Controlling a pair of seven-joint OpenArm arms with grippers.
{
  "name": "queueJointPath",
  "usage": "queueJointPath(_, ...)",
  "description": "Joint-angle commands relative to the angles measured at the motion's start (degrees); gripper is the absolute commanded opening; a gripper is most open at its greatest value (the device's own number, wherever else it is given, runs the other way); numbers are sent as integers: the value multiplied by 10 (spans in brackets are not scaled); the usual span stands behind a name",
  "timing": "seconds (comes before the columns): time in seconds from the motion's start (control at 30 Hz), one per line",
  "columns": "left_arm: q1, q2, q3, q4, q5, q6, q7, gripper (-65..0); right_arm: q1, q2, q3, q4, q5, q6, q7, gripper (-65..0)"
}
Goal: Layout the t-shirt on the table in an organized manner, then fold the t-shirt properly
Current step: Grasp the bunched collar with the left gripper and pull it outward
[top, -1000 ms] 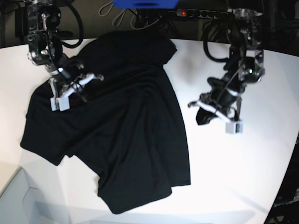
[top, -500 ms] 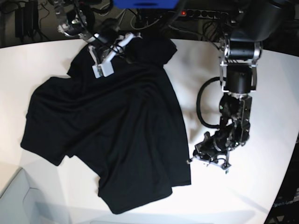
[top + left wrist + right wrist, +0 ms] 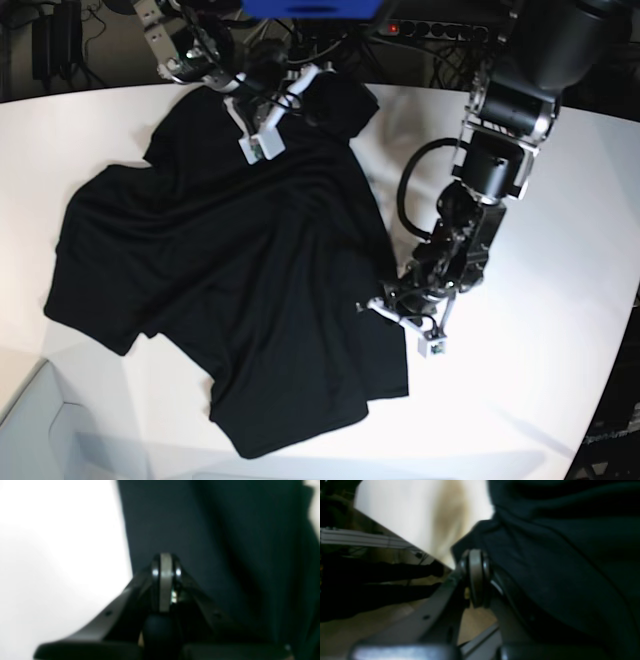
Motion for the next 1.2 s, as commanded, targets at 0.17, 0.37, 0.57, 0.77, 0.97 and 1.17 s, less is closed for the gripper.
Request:
queueJointPath(0.17,-31,-3,45,-53,5,9,-23,-649,35,33,10,-21,8,3,7,-650)
queueJointPath(0.37,1,-34,37,-33,-1,9,2,-649,64,56,88,-68,8,5,4,-650)
queueJointPath(0.57,59,-74,36,38,-1,9,9,-649,117,75,124,-151,9,6,7,-650)
queueJointPath(0.77,109,-96,36,86,-1,9,38,-649,194,84,124,-241,9,6,8,-650)
queueJointPath(0.97,206,-109,-70,192,4,8,102,-649,280,110,125,-325,9,6,8,-650)
queueJointPath(1.17,283,-109,-195,278,-1,5,141,-649,344,115,123,-375,9,6,8,-650)
